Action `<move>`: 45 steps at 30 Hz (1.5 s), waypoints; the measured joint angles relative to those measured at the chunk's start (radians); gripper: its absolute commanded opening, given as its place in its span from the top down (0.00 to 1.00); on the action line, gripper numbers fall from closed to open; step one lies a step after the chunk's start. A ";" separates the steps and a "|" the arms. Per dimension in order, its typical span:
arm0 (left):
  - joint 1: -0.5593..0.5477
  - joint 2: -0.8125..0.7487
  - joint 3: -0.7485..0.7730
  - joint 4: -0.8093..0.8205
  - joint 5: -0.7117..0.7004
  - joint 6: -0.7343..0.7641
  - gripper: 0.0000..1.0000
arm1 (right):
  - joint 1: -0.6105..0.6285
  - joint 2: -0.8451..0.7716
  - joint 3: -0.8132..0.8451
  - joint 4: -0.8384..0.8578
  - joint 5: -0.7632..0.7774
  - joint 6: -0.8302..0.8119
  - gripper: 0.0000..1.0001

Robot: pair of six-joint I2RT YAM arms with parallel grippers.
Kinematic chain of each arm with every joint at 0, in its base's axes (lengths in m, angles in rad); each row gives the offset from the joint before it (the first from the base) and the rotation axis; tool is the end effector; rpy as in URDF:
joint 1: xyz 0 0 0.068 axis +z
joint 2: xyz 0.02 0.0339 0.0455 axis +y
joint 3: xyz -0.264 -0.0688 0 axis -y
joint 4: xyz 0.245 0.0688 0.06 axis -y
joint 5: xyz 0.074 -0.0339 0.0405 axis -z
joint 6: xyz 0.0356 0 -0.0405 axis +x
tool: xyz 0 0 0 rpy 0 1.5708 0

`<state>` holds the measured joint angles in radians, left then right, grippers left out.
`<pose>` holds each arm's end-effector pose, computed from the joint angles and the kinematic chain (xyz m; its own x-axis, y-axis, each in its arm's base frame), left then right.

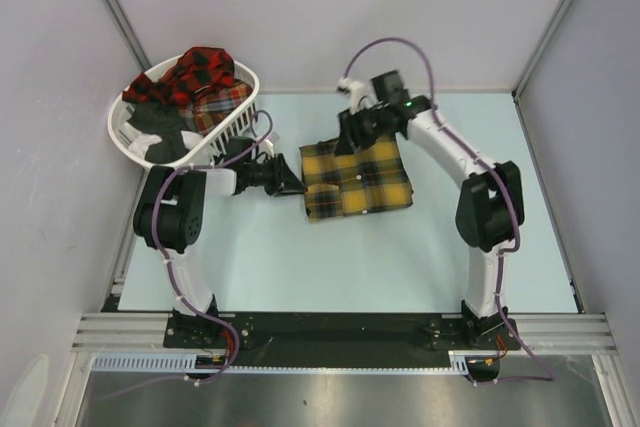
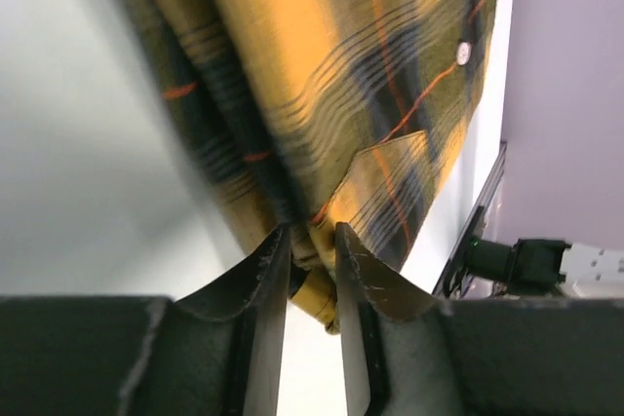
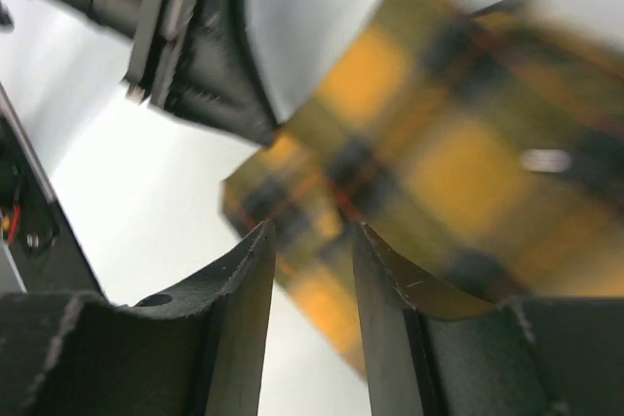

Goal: Fold and stack the long sleeve shirts
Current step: Fold the shirt

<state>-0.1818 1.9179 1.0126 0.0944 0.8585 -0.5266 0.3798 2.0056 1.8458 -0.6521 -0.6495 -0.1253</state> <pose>0.3642 -0.0944 0.1356 -0.9335 -0.1624 -0.3198 0.1871 0.5401 -0.8205 0.4128 0.1880 0.2989 -0.5834 -0.3400 -0.7376 -0.7606 0.5471 0.3494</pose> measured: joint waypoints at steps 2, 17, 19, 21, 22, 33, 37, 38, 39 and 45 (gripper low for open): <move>0.014 -0.011 -0.050 0.036 -0.002 -0.029 0.63 | 0.092 -0.013 -0.055 0.002 0.045 0.001 0.56; 0.073 -0.122 -0.189 0.056 -0.119 -0.062 0.53 | 0.355 0.036 -0.089 0.020 0.460 0.072 0.52; 0.073 -0.123 -0.198 0.054 -0.136 -0.062 0.53 | 0.380 0.060 -0.073 0.018 0.500 0.074 0.52; 0.073 -0.126 -0.200 0.051 -0.151 -0.062 0.52 | 0.399 0.080 -0.055 0.012 0.543 0.079 0.46; 0.073 -0.129 -0.200 0.052 -0.159 -0.061 0.52 | 0.409 0.088 -0.047 0.011 0.561 0.082 0.46; 0.073 -0.150 -0.202 0.054 -0.179 -0.076 0.51 | 0.509 0.174 0.020 0.007 0.748 0.080 0.49; 0.073 -0.150 -0.203 0.060 -0.179 -0.087 0.51 | 0.508 0.198 0.024 0.006 0.800 0.066 0.51; 0.073 -0.150 -0.203 0.062 -0.179 -0.090 0.51 | 0.508 0.203 0.024 0.005 0.810 0.063 0.54; 0.073 -0.150 -0.203 0.064 -0.179 -0.094 0.51 | 0.508 0.206 0.026 0.005 0.819 0.060 0.62; 0.071 -0.150 -0.207 0.084 -0.172 -0.106 0.52 | 0.504 0.212 0.049 -0.011 0.828 0.043 1.00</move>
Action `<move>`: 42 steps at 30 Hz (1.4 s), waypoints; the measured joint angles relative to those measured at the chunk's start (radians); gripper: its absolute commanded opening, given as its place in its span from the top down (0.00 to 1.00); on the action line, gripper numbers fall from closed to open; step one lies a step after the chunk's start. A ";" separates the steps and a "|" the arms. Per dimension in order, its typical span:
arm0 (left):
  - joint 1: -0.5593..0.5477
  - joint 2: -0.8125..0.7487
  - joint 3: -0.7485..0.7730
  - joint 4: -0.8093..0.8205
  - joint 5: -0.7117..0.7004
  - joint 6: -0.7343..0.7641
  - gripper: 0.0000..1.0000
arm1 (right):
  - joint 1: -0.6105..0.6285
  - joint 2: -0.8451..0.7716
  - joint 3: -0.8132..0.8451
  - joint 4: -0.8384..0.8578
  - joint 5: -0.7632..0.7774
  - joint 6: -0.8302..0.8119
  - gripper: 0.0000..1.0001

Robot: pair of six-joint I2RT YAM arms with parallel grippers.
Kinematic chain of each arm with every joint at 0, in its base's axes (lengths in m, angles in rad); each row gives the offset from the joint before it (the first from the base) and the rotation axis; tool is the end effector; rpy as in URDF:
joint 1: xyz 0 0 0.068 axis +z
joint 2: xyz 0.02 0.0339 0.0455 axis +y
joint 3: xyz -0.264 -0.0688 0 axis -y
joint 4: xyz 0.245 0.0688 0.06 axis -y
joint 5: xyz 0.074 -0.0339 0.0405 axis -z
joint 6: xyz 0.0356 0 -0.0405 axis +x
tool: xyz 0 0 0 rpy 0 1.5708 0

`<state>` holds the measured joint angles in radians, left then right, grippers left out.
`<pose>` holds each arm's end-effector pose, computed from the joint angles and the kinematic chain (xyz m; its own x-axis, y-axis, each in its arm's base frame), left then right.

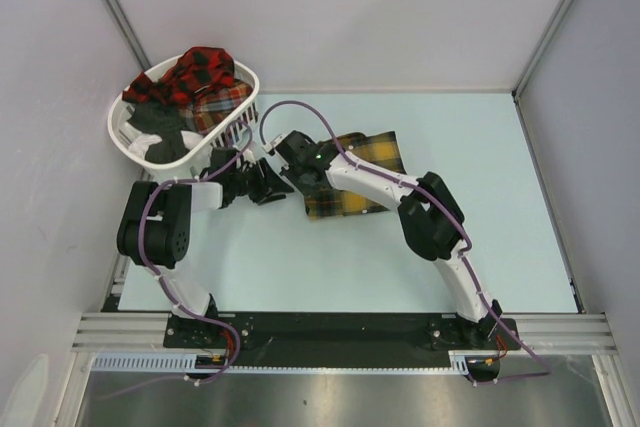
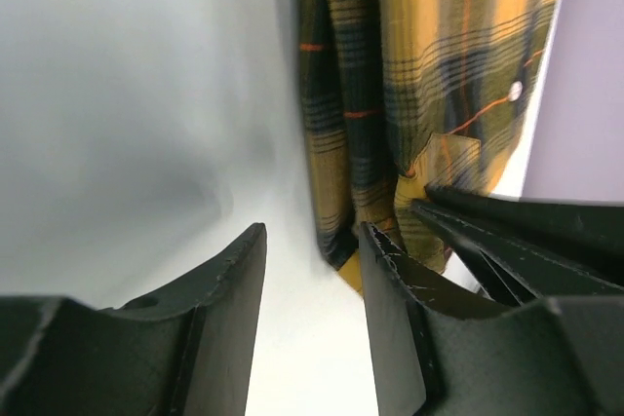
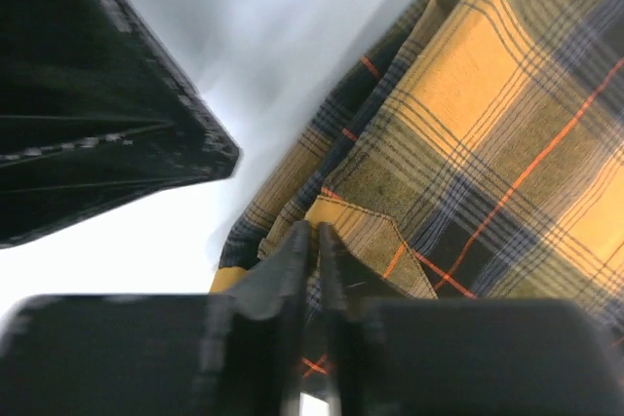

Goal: Fold and stack the long sleeve shirts
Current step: Fold the shirt

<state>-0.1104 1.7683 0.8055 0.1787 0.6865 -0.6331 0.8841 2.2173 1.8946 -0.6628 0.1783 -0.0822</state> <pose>0.3284 -0.0591 0.1338 -0.8802 -0.3629 -0.3060 0.0130 0.6259 -0.7798 0.3159 0.3754 0.2125 -0.4693 -0.6999 -0.5384 -0.7400 0.6444 -0.1927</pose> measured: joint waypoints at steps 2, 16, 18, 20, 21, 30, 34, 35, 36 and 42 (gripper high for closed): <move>-0.003 0.001 0.000 0.022 0.010 -0.017 0.52 | 0.000 0.000 0.012 -0.007 -0.004 0.000 1.00; -0.077 0.092 -0.002 0.188 0.072 -0.161 0.63 | -0.040 -0.002 0.017 -0.025 -0.063 0.016 1.00; -0.077 0.102 -0.002 0.195 0.072 -0.172 0.66 | -0.044 -0.003 0.017 -0.025 -0.067 0.023 1.00; -0.077 0.108 -0.001 0.203 0.072 -0.179 0.67 | -0.047 -0.006 0.017 -0.026 -0.072 0.027 1.00; -0.078 0.110 -0.001 0.207 0.072 -0.182 0.67 | -0.047 -0.008 0.017 -0.026 -0.074 0.030 1.00; -0.110 0.177 0.051 0.242 0.072 -0.197 0.72 | -0.059 -0.037 0.017 -0.025 -0.119 0.050 0.91; -0.116 0.209 0.072 0.253 0.074 -0.201 0.88 | -0.076 -0.059 0.003 -0.021 -0.161 0.065 0.66; -0.116 0.211 0.074 0.253 0.076 -0.203 0.91 | -0.084 -0.064 -0.001 -0.021 -0.178 0.064 0.61; -0.116 0.211 0.074 0.253 0.076 -0.202 0.96 | -0.093 -0.070 -0.005 -0.021 -0.193 0.068 0.58; -0.117 0.211 0.096 0.218 0.085 -0.172 1.00 | -0.304 -0.179 -0.124 -0.023 -0.418 0.060 0.52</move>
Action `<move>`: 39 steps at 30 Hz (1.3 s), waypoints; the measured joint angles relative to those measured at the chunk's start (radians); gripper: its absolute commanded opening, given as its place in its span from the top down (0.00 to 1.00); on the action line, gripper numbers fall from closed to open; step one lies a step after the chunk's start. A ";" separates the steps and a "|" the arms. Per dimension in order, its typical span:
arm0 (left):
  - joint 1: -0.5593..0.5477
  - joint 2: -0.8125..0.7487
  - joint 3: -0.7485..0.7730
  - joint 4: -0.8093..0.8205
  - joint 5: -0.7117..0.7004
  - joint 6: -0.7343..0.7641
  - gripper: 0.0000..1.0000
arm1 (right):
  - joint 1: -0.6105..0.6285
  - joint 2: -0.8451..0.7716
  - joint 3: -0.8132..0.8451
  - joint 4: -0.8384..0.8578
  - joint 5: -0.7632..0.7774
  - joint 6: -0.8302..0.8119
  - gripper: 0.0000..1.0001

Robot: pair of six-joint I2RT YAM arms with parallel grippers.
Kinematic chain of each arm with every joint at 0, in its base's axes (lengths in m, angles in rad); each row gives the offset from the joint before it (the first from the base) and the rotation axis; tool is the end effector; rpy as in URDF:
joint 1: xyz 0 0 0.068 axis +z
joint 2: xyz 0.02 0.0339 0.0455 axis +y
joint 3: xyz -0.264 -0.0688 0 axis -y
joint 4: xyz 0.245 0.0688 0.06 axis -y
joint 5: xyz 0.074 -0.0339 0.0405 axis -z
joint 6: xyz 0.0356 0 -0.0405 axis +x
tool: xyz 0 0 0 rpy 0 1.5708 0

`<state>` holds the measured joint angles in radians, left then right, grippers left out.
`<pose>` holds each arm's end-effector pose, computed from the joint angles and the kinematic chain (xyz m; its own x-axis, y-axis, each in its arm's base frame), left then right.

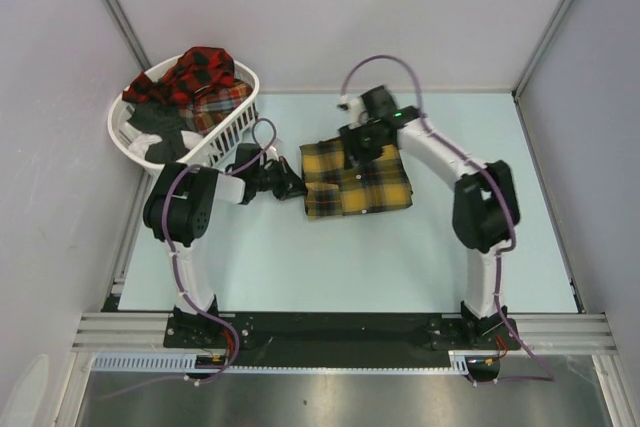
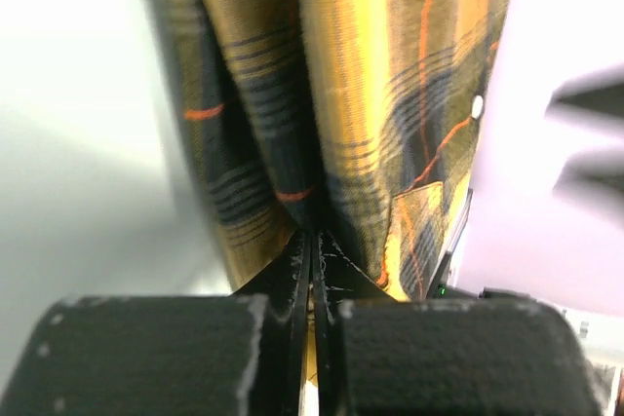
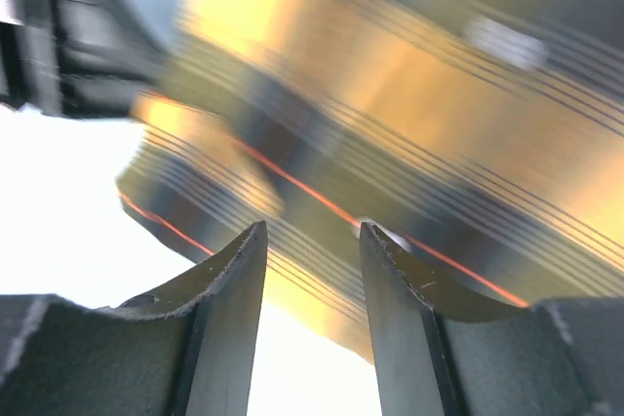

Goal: Fold and stack the long sleeve shirts
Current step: Fold the shirt

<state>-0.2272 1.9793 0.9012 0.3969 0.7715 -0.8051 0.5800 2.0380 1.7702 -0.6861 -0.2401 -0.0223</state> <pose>0.3558 -0.1077 0.1056 -0.9220 -0.3173 -0.2219 0.0353 0.5018 -0.8643 0.3750 0.2558 0.2537 -0.6677 -0.4633 -0.5827 -0.6624 0.7269 0.1810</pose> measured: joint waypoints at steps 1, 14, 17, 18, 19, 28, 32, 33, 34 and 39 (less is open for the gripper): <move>0.000 0.004 0.010 -0.007 0.010 0.010 1.00 | -0.050 -0.035 -0.036 -0.005 -0.058 -0.005 0.55; -0.004 0.060 0.118 -0.154 0.055 0.159 1.00 | -0.579 -0.118 -0.311 -0.028 -0.453 -0.046 0.59; -0.004 0.060 0.122 -0.177 0.055 0.179 1.00 | -0.577 -0.095 -0.317 -0.023 -0.502 -0.053 0.59; -0.004 0.060 0.123 -0.180 0.055 0.187 1.00 | -0.577 -0.092 -0.322 -0.022 -0.509 -0.054 0.59; -0.004 0.060 0.124 -0.185 0.055 0.192 1.00 | -0.575 -0.090 -0.329 -0.019 -0.517 -0.057 0.59; -0.005 0.060 0.130 -0.212 0.055 0.231 1.00 | -0.562 -0.046 -0.357 0.013 -0.499 -0.069 0.57; -0.005 0.060 0.130 -0.221 0.055 0.241 1.00 | -0.560 -0.038 -0.357 0.022 -0.490 -0.076 0.60; -0.005 0.060 0.130 -0.223 0.055 0.245 1.00 | -0.560 -0.036 -0.357 0.025 -0.491 -0.077 0.63; -0.006 0.060 0.130 -0.224 0.055 0.249 1.00 | -0.559 -0.034 -0.357 0.027 -0.492 -0.077 0.65; -0.006 0.060 0.137 -0.240 0.055 0.264 1.00 | -0.552 -0.013 -0.357 0.034 -0.500 -0.083 0.97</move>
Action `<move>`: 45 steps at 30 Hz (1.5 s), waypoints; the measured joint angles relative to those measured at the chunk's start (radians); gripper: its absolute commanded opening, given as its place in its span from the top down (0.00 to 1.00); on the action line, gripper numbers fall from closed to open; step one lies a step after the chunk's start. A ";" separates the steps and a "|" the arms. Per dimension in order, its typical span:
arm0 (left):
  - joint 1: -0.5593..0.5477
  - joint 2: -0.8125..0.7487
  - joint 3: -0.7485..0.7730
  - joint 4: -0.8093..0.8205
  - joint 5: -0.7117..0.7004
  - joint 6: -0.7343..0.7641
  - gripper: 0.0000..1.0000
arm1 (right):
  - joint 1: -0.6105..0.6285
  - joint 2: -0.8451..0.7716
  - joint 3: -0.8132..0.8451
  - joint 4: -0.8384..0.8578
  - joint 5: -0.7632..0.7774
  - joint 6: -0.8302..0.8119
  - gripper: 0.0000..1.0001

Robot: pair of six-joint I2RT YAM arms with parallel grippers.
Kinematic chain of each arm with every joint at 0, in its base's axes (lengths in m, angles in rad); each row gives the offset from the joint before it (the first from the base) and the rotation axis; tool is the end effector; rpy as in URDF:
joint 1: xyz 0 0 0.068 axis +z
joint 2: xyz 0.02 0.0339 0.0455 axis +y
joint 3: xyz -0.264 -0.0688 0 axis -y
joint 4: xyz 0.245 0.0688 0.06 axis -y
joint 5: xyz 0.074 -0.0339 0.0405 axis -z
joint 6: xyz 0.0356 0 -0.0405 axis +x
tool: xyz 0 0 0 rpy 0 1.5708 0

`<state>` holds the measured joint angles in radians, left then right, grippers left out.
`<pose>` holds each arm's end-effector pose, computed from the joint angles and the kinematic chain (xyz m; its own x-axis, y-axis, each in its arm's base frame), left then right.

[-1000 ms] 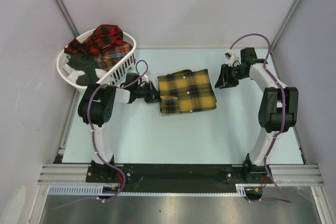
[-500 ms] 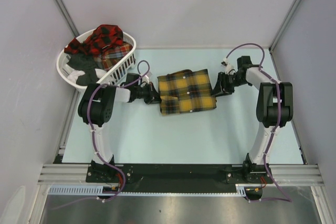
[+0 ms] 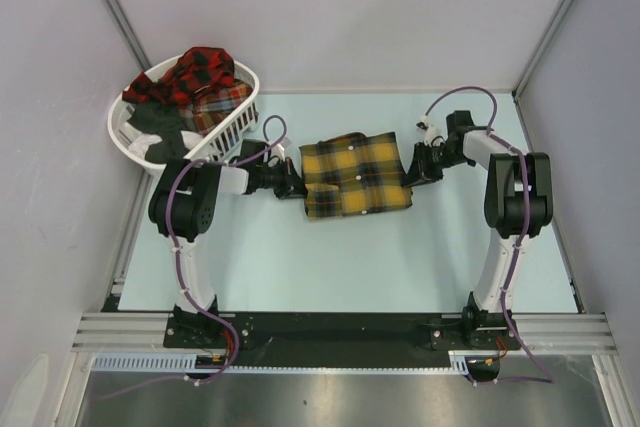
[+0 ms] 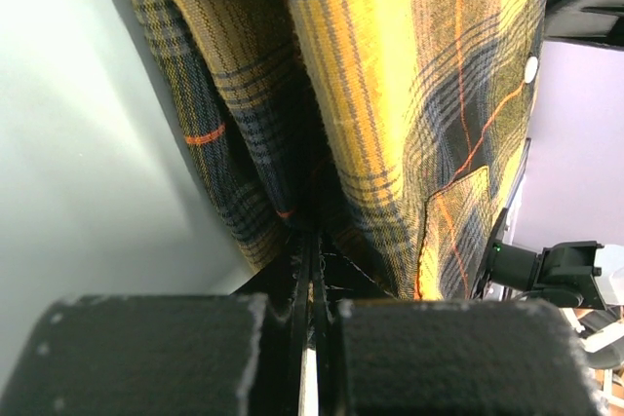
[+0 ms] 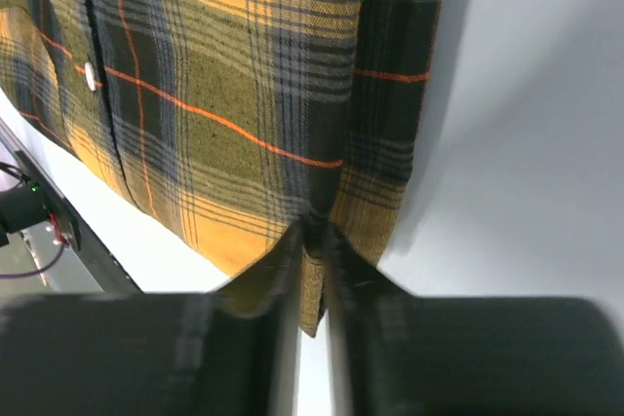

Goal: Fold and stack the long sleeve shirts
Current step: Fold the shirt

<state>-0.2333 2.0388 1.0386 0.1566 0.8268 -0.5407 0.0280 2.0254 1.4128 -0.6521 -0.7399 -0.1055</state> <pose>0.3706 -0.1150 0.1020 -0.9487 -0.1329 -0.2870 0.1681 0.5568 -0.8134 0.4003 0.0352 0.1633 -0.9243 -0.1037 -0.3674 -0.3229 0.7257 0.6076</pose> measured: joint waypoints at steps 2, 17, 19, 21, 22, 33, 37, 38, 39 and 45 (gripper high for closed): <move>0.000 0.000 0.005 -0.011 0.000 0.004 1.00 | 0.001 0.010 0.000 0.002 -0.003 -0.003 1.00; 0.000 -0.030 0.172 -0.362 0.006 0.182 1.00 | -0.005 -0.045 -0.078 0.081 0.040 0.048 1.00; 0.000 -0.036 0.172 -0.392 0.002 0.203 1.00 | -0.005 -0.059 -0.089 0.096 0.047 0.056 1.00; 0.000 -0.037 0.173 -0.411 -0.007 0.216 1.00 | -0.005 -0.064 -0.093 0.103 0.048 0.063 1.00; 0.000 -0.037 0.173 -0.420 -0.011 0.226 1.00 | -0.005 -0.068 -0.096 0.108 0.049 0.068 1.00; 0.021 -0.037 0.195 -0.507 -0.031 0.315 1.00 | -0.006 -0.090 -0.108 0.129 0.051 0.095 1.00; 0.035 -0.037 0.205 -0.534 -0.039 0.347 1.00 | -0.005 -0.093 -0.117 0.137 0.051 0.098 1.00; 0.037 -0.037 0.207 -0.540 -0.039 0.354 1.00 | -0.005 -0.093 -0.121 0.139 0.051 0.102 1.00; 0.039 -0.037 0.209 -0.544 -0.039 0.360 1.00 | -0.005 -0.094 -0.123 0.141 0.051 0.106 1.00; 0.042 -0.021 0.209 -0.550 -0.032 0.364 0.71 | 0.005 -0.094 -0.126 0.156 0.050 0.127 0.95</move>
<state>-0.1909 2.0178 1.2476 -0.3931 0.7948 -0.1768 0.0326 1.9316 1.2869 -0.4961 -0.6895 0.0219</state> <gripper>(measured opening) 0.081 0.009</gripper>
